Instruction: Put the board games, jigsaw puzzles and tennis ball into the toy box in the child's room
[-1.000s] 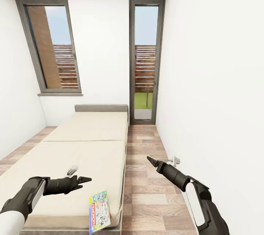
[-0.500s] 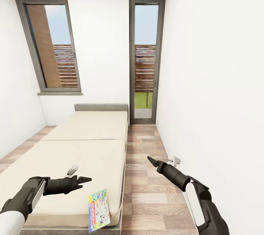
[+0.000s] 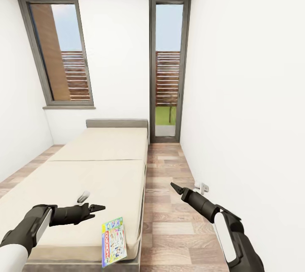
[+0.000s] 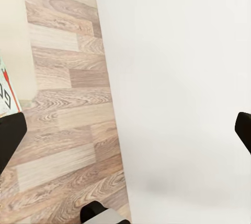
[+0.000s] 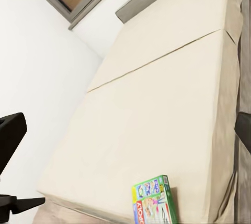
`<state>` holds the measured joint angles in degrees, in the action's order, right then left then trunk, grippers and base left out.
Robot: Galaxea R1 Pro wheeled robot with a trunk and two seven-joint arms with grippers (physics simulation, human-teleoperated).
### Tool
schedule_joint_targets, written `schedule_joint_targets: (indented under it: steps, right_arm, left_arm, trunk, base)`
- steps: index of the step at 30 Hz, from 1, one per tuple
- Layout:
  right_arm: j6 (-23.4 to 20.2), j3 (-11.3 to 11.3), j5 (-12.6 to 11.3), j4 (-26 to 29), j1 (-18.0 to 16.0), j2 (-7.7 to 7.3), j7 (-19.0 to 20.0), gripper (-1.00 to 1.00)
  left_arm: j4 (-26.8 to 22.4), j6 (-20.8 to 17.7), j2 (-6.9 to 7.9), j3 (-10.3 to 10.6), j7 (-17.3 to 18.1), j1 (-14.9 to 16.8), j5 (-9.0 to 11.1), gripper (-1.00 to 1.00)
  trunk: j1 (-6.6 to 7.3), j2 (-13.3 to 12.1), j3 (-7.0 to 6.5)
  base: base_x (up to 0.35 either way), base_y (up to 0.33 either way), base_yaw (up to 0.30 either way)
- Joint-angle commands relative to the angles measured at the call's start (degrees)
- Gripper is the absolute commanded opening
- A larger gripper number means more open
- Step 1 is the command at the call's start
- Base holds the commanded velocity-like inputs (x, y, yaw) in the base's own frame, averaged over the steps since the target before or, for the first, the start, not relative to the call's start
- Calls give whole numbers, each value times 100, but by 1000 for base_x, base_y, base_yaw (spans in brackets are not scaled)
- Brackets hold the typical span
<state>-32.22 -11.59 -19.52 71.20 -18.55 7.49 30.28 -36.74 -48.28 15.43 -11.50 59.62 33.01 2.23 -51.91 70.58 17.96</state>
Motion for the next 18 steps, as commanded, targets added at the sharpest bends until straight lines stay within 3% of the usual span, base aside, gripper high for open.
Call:
schedule_joint_targets:
  steps: [1, 18]
  right_arm:
    - [-47, -20, -33, -11, -6, 6, 13, 100]
    - [-42, -25, -29, -62, -8, 5, 13, 100]
  left_arm:
    - [0, -53, 3, -7, 4, 4, 24, 100]
    - [0, -59, 38, -13, 16, 6, 15, 100]
  trunk:
    - [-23, 46, 26]
    - [-396, 728, 331]
  base:
    - [0, 0, 0]
    - [0, 0, 0]
